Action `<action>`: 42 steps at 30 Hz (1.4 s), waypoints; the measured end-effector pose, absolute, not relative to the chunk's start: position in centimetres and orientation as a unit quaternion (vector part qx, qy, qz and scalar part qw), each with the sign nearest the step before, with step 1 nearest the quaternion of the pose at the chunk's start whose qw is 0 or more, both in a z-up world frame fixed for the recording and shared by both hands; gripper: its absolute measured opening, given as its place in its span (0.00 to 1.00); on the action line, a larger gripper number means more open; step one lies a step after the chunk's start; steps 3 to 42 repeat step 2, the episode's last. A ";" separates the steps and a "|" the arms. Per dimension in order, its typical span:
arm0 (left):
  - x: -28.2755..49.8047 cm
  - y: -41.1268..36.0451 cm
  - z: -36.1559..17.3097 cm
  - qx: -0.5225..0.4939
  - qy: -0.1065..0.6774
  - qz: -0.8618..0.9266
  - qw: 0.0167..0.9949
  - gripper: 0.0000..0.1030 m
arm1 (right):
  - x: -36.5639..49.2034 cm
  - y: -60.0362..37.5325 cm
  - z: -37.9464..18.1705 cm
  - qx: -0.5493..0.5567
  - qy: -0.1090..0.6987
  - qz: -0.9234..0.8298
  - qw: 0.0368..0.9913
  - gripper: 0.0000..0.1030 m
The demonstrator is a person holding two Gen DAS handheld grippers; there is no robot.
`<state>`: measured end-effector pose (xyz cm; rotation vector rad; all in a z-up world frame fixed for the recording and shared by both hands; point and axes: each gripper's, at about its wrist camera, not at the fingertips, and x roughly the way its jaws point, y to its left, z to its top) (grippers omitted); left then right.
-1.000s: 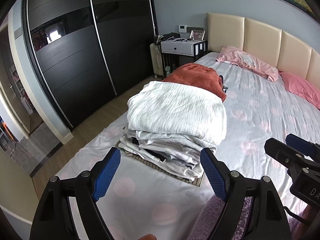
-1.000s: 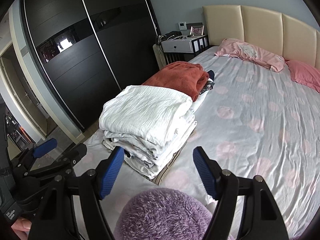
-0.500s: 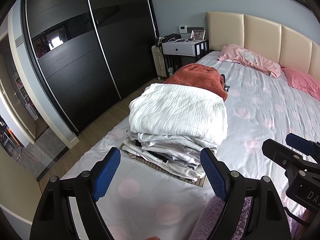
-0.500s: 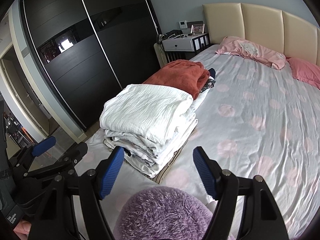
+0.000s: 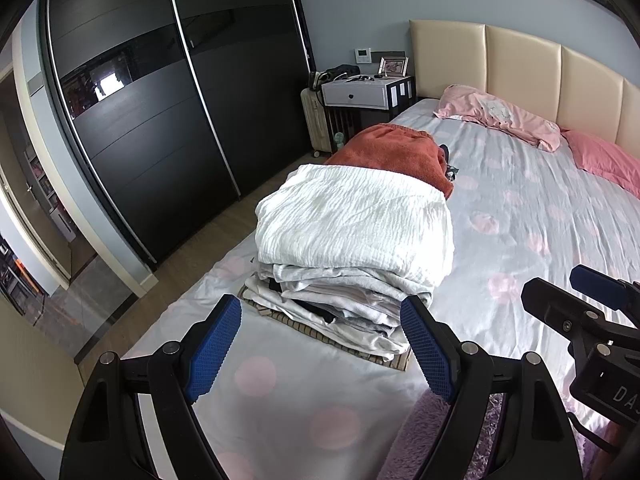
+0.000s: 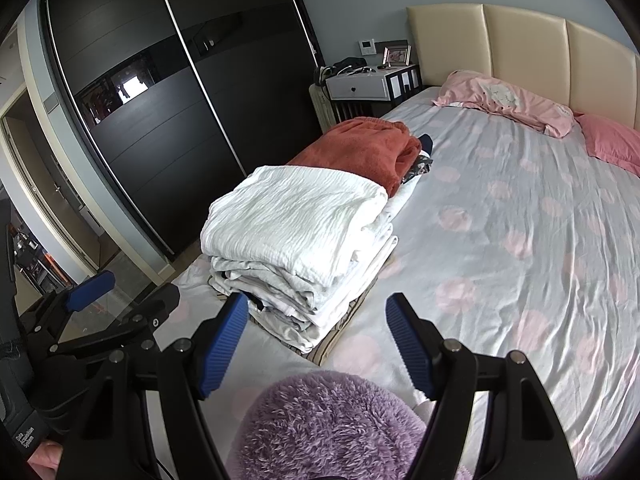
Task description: Fold clothes
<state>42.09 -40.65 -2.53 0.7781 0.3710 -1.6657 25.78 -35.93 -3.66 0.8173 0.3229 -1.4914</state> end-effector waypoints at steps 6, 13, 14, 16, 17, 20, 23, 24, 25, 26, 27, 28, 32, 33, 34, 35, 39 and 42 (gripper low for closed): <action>42.1 -40.6 -2.6 0.335 0.160 -0.715 0.592 0.81 | 25.7 -35.9 -3.7 0.361 0.142 -0.655 0.648 0.69; 42.1 -40.6 -2.6 0.335 0.160 -0.715 0.592 0.81 | 25.7 -35.9 -3.7 0.361 0.142 -0.655 0.648 0.69; 42.1 -40.6 -2.6 0.335 0.160 -0.715 0.592 0.81 | 25.7 -35.9 -3.7 0.361 0.142 -0.655 0.648 0.69; 42.1 -40.6 -2.6 0.335 0.160 -0.715 0.592 0.81 | 25.7 -35.9 -3.7 0.361 0.142 -0.655 0.648 0.69; 42.1 -40.6 -2.6 0.335 0.160 -0.715 0.592 0.81 | 25.7 -35.9 -3.7 0.361 0.142 -0.655 0.648 0.69; 42.1 -40.6 -2.6 0.335 0.160 -0.715 0.592 0.81 | 25.7 -35.9 -3.7 0.361 0.142 -0.655 0.648 0.69; 42.1 -40.6 -2.6 0.335 0.160 -0.715 0.592 0.81 | 25.7 -35.9 -3.7 0.361 0.142 -0.655 0.648 0.69; 42.1 -40.6 -2.6 0.335 0.160 -0.715 0.592 0.81 | 25.7 -35.9 -3.7 0.361 0.142 -0.655 0.648 0.69; 42.1 -40.6 -2.6 0.335 0.160 -0.715 0.592 0.81 | 25.7 -35.9 -3.7 0.361 0.142 -0.655 0.648 0.69; 42.1 -40.6 -2.6 0.335 0.160 -0.715 0.592 0.81 | 25.7 -35.9 -3.7 0.361 0.142 -0.655 0.648 0.69; 42.1 -40.6 -2.6 0.335 0.160 -0.715 0.592 0.81 | 25.7 -35.9 -3.7 0.361 0.142 -0.655 0.648 0.69; 42.1 -40.6 -2.6 0.335 0.160 -0.715 0.592 0.81 | 25.7 -35.9 -3.7 0.361 0.142 -0.655 0.648 0.69; 42.1 -40.6 -2.6 0.335 0.160 -0.715 0.592 0.81 | 25.7 -35.9 -3.7 0.361 0.142 -0.655 0.648 0.69; 42.1 -40.6 -2.6 0.335 0.160 -0.715 0.592 0.81 | 25.7 -35.9 -3.7 0.361 0.142 -0.655 0.648 0.69; 42.1 -40.6 -2.6 0.335 0.160 -0.715 0.592 0.81 | 25.7 -35.9 -3.7 0.361 0.142 -0.655 0.648 0.69; 42.1 -40.6 -2.6 0.335 0.160 -0.715 0.592 0.81 | 25.7 -35.9 -3.7 0.361 0.142 -0.655 0.648 0.69; 42.1 -40.6 -2.6 0.335 0.160 -0.715 0.592 0.81 | 25.7 -35.9 -3.7 0.361 0.142 -0.655 0.648 0.69; 42.1 -40.6 -2.6 0.335 0.160 -0.715 0.592 0.81 | 25.7 -35.9 -3.7 0.361 0.142 -0.655 0.648 0.69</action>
